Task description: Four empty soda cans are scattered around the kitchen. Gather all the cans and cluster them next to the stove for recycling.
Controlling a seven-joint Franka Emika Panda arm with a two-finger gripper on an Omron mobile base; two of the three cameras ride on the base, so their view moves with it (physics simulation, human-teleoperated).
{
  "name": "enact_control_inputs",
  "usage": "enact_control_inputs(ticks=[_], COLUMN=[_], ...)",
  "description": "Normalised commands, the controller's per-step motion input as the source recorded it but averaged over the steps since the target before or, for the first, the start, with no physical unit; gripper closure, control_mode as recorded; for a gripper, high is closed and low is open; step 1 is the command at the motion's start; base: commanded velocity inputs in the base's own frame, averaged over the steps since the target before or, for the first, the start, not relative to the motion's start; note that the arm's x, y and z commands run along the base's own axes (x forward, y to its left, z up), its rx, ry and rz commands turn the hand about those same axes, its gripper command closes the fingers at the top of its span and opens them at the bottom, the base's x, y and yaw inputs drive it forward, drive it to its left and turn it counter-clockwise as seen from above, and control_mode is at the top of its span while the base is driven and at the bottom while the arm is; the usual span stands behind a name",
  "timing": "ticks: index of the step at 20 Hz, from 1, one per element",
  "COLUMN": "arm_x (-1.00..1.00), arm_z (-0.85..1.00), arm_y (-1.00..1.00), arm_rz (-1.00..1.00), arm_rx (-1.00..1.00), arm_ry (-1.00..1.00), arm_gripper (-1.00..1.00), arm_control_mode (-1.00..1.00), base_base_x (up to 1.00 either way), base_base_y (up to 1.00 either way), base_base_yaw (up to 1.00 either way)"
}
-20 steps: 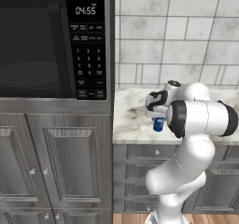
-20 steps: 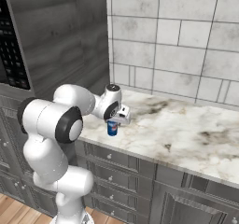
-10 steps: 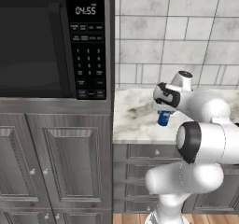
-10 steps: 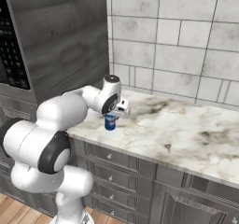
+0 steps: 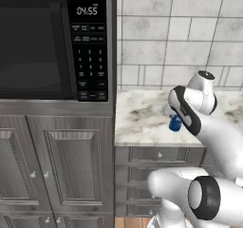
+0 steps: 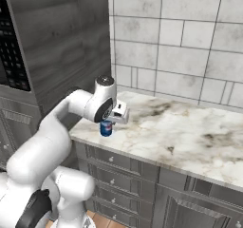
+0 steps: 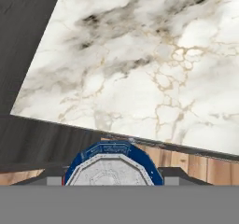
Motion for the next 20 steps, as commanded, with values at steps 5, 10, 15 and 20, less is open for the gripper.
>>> enact_control_inputs(ticks=[5,10,15,20], arm_x=[-0.73,-0.67,-0.38,0.00], arm_z=[0.28,0.20,0.08,0.00], arm_y=[0.00,0.00,0.00,0.00], arm_rz=[0.00,0.00,0.00,0.00], arm_rx=[0.00,0.00,0.00,0.00], arm_ry=[0.00,0.00,0.00,0.00], arm_gripper=[1.00,1.00,1.00,1.00], arm_control_mode=[-1.00,-1.00,1.00,1.00], base_base_x=[0.00,0.00,-0.29,-0.93], base_base_y=[0.00,0.00,0.00,0.00], base_base_yaw=[0.00,0.00,0.00,0.00])
